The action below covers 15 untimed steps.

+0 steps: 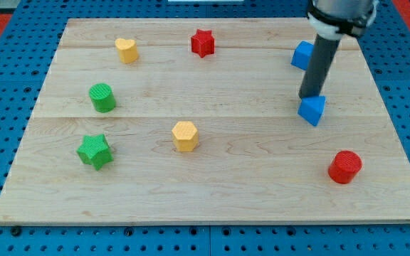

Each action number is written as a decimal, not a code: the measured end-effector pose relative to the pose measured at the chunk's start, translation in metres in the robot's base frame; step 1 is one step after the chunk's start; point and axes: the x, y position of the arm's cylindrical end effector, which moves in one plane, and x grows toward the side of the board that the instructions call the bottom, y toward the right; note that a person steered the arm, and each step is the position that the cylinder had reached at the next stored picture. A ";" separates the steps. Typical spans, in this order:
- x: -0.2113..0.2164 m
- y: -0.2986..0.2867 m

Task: Point your arm at red star

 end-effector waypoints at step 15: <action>-0.079 -0.176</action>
